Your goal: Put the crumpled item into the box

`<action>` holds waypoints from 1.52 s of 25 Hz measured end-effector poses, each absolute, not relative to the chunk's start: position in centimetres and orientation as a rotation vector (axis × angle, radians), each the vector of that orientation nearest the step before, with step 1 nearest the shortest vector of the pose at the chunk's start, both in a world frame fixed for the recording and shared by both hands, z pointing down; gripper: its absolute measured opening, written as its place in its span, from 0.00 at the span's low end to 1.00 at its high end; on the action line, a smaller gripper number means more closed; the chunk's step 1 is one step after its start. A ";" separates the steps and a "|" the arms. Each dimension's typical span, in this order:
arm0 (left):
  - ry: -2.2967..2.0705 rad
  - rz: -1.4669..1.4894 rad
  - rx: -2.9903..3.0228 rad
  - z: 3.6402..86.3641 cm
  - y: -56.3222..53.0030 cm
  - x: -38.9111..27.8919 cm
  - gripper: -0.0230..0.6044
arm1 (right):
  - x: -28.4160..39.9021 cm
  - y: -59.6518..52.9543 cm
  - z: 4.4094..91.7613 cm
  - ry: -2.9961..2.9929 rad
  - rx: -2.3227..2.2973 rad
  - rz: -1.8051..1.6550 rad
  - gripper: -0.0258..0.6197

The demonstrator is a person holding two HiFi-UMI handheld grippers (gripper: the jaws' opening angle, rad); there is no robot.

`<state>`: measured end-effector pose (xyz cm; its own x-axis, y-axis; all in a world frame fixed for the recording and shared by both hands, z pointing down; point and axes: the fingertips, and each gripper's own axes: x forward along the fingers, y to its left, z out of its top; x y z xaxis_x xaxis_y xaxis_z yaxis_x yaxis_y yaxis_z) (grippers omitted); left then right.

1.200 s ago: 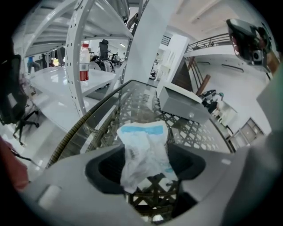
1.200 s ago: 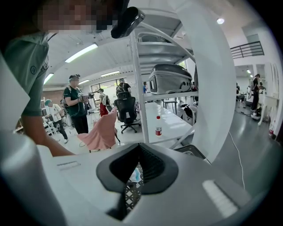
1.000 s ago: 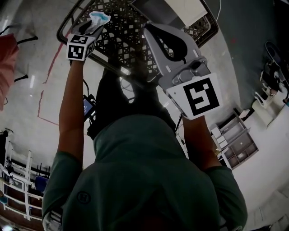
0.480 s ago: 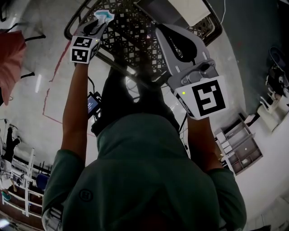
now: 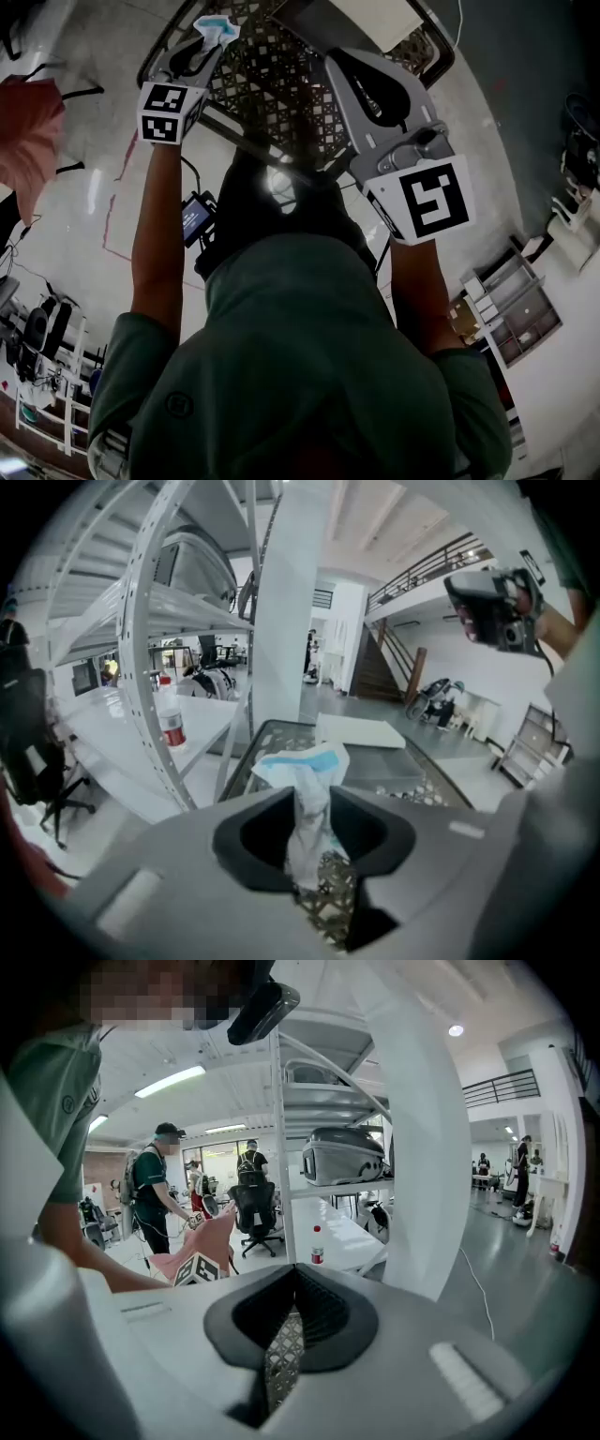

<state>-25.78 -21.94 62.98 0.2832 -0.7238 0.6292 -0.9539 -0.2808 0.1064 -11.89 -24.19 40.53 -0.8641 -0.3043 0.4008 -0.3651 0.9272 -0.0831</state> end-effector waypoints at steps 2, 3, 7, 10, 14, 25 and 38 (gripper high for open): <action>-1.502 0.654 2.119 61.6 -22.7 -25.1 0.22 | -11.1 -24.5 40.0 -2.702 0.508 0.215 0.05; -1.501 0.656 2.134 61.0 -23.2 -24.8 0.22 | -10.7 -24.7 39.7 -2.704 0.521 0.213 0.05; -1.488 0.665 2.191 58.8 -24.9 -23.3 0.22 | -9.0 -25.5 38.8 -2.708 0.573 0.209 0.05; -1.471 0.673 2.231 57.6 -25.9 -22.1 0.22 | -7.6 -25.7 38.2 -2.708 0.619 0.208 0.05; -1.439 0.687 2.273 56.5 -27.0 -20.5 0.22 | -5.4 -26.0 37.6 -2.699 0.685 0.212 0.05; -1.310 0.755 2.337 58.4 -31.9 -16.3 0.22 | -0.2 -28.4 38.3 -2.648 0.850 0.252 0.05; -1.158 0.867 2.302 65.5 -35.3 -14.7 0.22 | 2.5 -31.0 40.9 -2.588 0.969 0.320 0.05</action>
